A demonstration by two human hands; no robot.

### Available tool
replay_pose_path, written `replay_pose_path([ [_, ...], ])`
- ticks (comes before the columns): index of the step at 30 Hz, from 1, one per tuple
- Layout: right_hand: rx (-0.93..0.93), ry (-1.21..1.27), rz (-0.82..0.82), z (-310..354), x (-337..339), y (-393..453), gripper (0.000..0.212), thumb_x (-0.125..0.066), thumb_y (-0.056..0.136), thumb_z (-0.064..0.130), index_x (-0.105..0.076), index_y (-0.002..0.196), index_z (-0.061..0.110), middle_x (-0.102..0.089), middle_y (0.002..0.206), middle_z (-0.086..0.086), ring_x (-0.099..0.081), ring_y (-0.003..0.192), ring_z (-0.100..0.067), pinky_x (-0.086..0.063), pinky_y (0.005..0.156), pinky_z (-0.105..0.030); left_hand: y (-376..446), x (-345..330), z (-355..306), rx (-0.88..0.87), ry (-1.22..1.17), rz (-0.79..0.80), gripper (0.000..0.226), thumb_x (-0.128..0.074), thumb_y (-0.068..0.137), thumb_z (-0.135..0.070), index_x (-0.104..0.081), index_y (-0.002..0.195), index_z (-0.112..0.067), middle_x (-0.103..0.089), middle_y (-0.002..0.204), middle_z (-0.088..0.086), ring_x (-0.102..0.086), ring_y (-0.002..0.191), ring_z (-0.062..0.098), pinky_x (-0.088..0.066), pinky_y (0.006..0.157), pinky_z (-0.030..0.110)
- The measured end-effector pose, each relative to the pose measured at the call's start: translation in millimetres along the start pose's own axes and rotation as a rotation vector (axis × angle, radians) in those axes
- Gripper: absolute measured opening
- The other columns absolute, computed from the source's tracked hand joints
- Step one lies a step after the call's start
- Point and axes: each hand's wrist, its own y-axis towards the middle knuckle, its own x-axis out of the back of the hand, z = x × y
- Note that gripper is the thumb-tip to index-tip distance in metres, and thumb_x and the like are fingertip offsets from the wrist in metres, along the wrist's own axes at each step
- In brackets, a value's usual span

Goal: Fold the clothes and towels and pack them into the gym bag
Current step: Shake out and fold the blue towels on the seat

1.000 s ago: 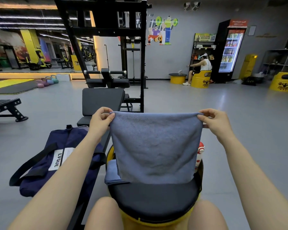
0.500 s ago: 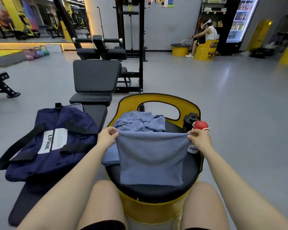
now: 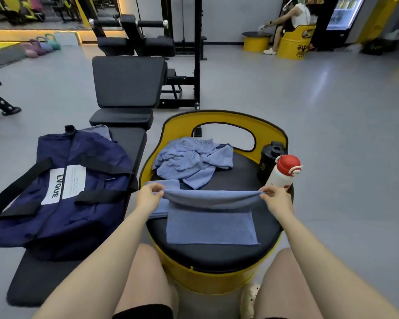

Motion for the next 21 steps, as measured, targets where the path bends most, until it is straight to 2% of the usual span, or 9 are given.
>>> replay_pose_path([
  [3,-0.052,-0.059,0.068,-18.2,-12.9,-7.1,0.009,-0.06,0.091,0.008,-0.067,0.092,0.014,-0.063,0.093,-0.003,-0.055,0.09,-0.018,-0.039,0.074,-0.025,-6.5,-11.8,20.8,0.042,0.043,0.04,0.015,-0.057,0.091,-0.001,-0.066,0.103,0.001,-0.064,0.106,0.014,-0.058,0.105,0.029,-0.042,0.083,0.028],
  [7,-0.13,-0.171,0.172,-43.3,-31.3,-15.7,0.011,-0.063,0.089,0.007,-0.065,0.084,0.018,-0.065,0.092,-0.002,-0.06,0.09,-0.019,-0.045,0.075,-0.027,-12.4,-23.0,49.8,0.101,0.139,0.154,0.014,-0.058,0.09,-0.001,-0.067,0.1,-0.001,-0.066,0.109,0.015,-0.058,0.107,0.027,-0.04,0.085,0.026],
  [10,-0.16,-0.259,0.22,-58.6,-44.0,-21.8,0.01,-0.063,0.089,0.008,-0.067,0.089,0.017,-0.066,0.098,-0.004,-0.061,0.094,-0.021,-0.049,0.08,-0.031,-17.1,-29.2,65.7,0.134,0.198,0.224,0.012,-0.059,0.089,-0.001,-0.067,0.095,-0.006,-0.066,0.11,0.015,-0.059,0.107,0.026,-0.041,0.09,0.027],
  [16,-0.179,-0.408,0.307,-73.6,-54.8,-25.5,0.011,-0.059,0.09,0.009,-0.067,0.095,0.016,-0.065,0.1,-0.005,-0.061,0.093,-0.023,-0.052,0.083,-0.034,-12.6,-35.9,72.2,0.213,0.279,0.379,0.016,-0.063,0.086,-0.002,-0.069,0.1,-0.005,-0.065,0.114,0.01,-0.057,0.11,0.024,-0.042,0.091,0.026],
  [18,-0.202,-0.418,0.329,-75.5,-56.5,-24.8,0.017,-0.054,0.091,0.005,-0.066,0.091,0.018,-0.063,0.099,-0.004,-0.06,0.091,-0.022,-0.052,0.08,-0.031,-9.9,-37.5,71.5,0.244,0.299,0.431,0.014,-0.066,0.084,-0.002,-0.07,0.097,-0.006,-0.064,0.109,0.008,-0.057,0.109,0.024,-0.044,0.087,0.025],
  [21,-0.244,-0.37,0.362,-74.0,-58.9,-21.6,0.021,-0.05,0.09,0.005,-0.068,0.092,0.014,-0.061,0.095,-0.003,-0.058,0.09,-0.021,-0.048,0.075,-0.028,-6.4,-39.4,70.6,0.258,0.311,0.457,0.008,-0.062,0.086,-0.005,-0.069,0.088,-0.008,-0.063,0.092,0.004,-0.057,0.096,0.022,-0.044,0.076,0.023],
])
